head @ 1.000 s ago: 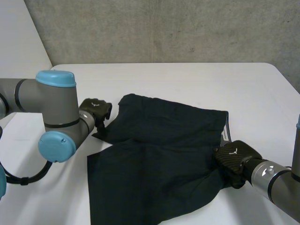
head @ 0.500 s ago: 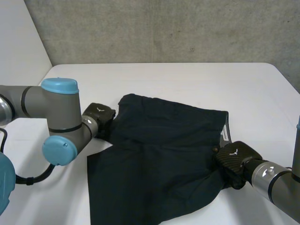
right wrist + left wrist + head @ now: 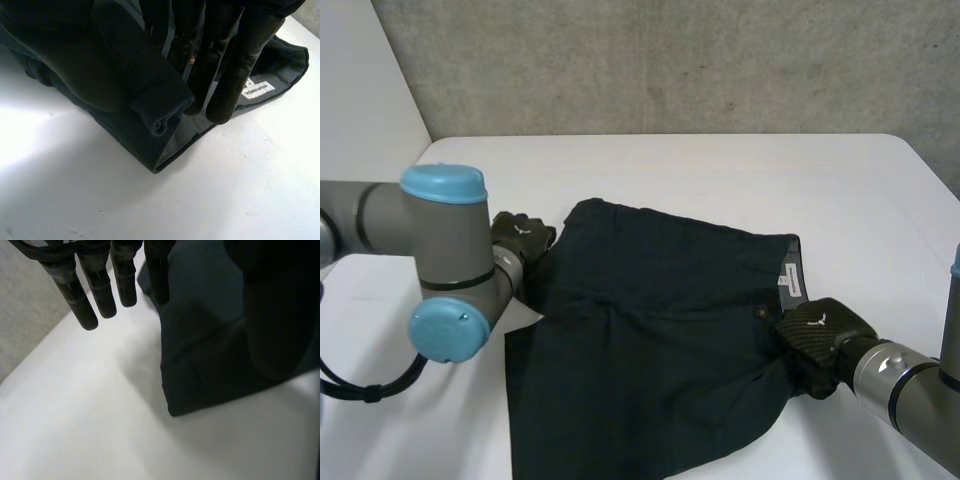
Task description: Fold the shorts.
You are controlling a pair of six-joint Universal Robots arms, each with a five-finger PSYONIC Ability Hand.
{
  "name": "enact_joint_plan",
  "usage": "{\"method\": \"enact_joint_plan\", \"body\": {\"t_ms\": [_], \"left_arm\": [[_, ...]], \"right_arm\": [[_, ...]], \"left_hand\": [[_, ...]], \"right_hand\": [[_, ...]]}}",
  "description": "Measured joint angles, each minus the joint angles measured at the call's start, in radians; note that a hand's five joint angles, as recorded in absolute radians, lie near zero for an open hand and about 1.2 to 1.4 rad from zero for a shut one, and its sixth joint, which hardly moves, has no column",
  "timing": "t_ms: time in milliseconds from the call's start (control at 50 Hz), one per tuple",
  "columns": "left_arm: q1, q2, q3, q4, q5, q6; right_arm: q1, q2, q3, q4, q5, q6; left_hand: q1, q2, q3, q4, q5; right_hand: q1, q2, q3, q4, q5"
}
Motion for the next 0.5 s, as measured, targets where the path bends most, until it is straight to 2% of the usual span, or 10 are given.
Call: {"method": "enact_joint_plan", "body": {"t_ms": [200,220,300,380,500], "left_arm": [[-0.005,0.252,-0.209,-0.01,-0.004,-0.074],[-0.007,0.323,-0.287,-0.018,-0.004,-0.11],[-0.021,0.427,-0.415,-0.046,0.0,-0.171],[-0.075,0.538,-0.57,-0.098,0.009,-0.253],[-0.16,0.595,-0.683,-0.133,0.01,-0.342]], "right_arm": [[0.0,0.003,-0.028,-0.031,0.0,0.128],[-0.001,0.008,-0.041,-0.046,0.001,0.181],[0.0,0.02,-0.059,-0.07,0.002,0.251],[0.003,0.044,-0.088,-0.099,0.003,0.345],[0.009,0.085,-0.139,-0.112,0.004,0.453]], "left_hand": [[0.0,-0.001,-0.001,0.002,0.002],[0.0,-0.001,-0.001,0.002,0.002],[0.0,-0.001,-0.001,0.002,0.002],[0.0,-0.001,-0.001,0.002,0.002],[0.0,-0.001,-0.002,0.001,0.002]], "right_hand": [[0.009,0.0,0.0,0.0,0.0],[0.009,0.0,0.0,0.0,0.0],[0.009,0.0,0.004,0.0,0.0],[0.009,0.0,0.008,0.0,0.0],[0.009,0.0,0.008,0.0,0.0]]}}
